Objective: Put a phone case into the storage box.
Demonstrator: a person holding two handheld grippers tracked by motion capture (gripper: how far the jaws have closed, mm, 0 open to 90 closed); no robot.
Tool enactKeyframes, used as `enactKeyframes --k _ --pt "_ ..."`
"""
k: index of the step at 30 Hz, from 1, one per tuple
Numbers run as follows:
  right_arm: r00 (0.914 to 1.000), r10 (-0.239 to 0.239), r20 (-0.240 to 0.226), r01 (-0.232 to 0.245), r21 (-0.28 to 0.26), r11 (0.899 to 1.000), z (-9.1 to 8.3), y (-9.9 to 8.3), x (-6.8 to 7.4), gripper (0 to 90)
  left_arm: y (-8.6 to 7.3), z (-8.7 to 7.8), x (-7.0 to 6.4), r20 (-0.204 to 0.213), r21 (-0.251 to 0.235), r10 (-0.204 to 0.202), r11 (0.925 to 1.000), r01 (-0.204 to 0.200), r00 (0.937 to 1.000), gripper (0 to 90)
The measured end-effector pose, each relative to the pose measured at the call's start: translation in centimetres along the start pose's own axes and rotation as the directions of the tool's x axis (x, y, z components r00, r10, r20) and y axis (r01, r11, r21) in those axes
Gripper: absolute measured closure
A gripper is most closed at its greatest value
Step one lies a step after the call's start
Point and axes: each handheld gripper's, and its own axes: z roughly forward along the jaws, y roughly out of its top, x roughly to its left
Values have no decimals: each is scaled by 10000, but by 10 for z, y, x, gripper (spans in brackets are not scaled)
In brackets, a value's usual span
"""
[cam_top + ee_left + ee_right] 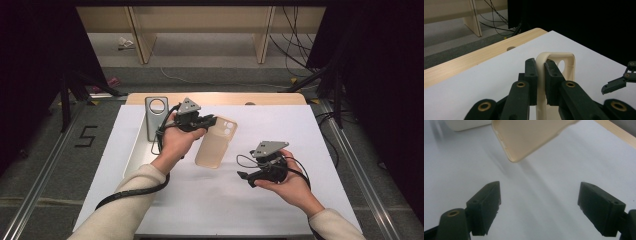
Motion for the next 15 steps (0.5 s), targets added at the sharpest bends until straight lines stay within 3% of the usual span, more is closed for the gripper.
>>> enactKeyframes --k 15 --pt "9961 817 320 -798 -552 9953 -11 -16 -18 177 0 -18 13 -99 -437 99 9990 -103 9999 819"
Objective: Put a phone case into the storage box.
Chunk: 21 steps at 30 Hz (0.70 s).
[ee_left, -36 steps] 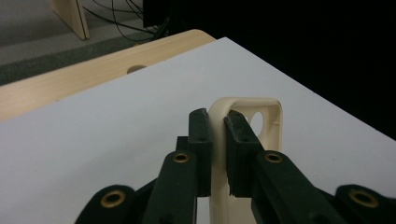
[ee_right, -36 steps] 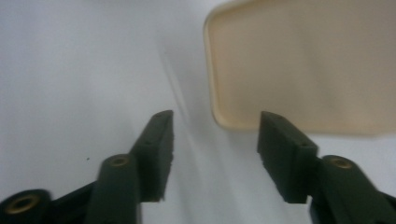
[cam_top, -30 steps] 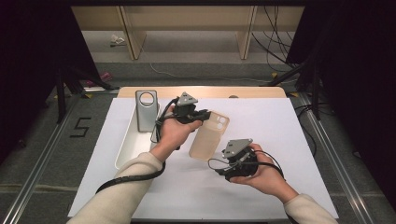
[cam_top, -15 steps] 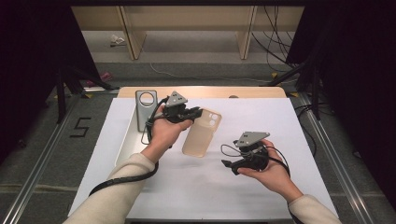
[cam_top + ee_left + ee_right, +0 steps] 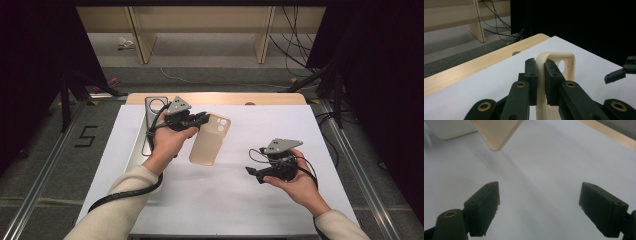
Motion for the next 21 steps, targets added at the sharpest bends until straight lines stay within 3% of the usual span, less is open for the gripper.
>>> enactKeyframes --k 21 --pt "9977 486 474 -464 -479 9978 -18 -13 -8 181 12 -27 21 -310 -608 141 9980 -159 9994 818"
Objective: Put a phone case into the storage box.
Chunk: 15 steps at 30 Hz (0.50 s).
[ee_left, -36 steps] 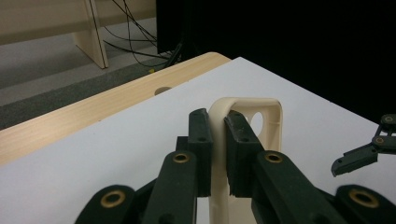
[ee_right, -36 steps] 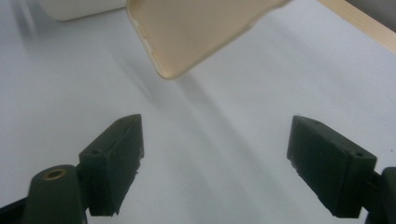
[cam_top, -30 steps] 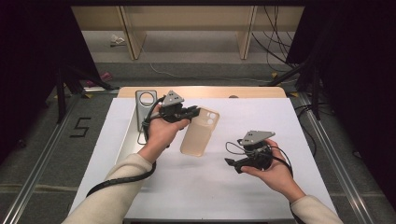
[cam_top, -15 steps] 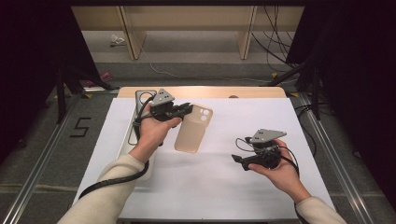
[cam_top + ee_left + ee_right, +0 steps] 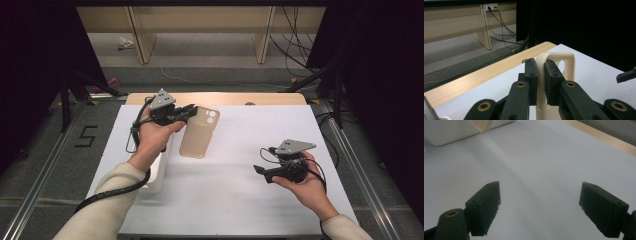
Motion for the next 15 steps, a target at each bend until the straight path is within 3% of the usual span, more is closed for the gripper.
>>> enactKeyframes --k 15 --pt "9995 272 141 -270 -116 9996 -4 -3 -2 184 6 -16 13 -232 -272 16 9996 -22 9997 818"
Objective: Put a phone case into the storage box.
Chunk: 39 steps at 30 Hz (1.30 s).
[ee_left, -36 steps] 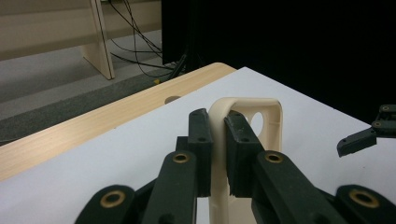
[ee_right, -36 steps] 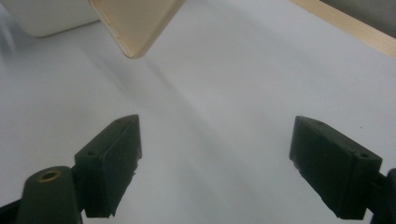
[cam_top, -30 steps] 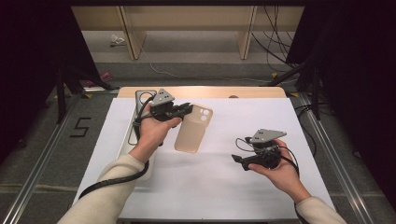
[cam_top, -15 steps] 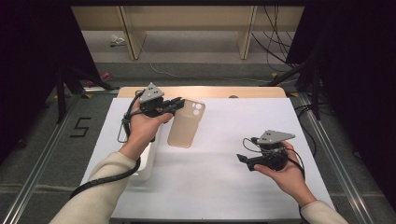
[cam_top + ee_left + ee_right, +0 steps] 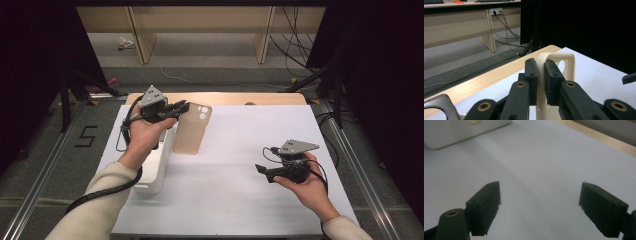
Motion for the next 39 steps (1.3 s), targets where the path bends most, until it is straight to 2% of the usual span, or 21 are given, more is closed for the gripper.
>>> enactKeyframes --k 15,39 --pt "9998 191 25 -191 -141 9997 -3 -2 -3 166 7 -11 11 -235 -284 -137 9995 131 9996 818" --pt "9994 290 196 -285 -229 9993 -4 -3 -3 165 11 -23 26 -659 -421 -42 9991 15 9978 817"
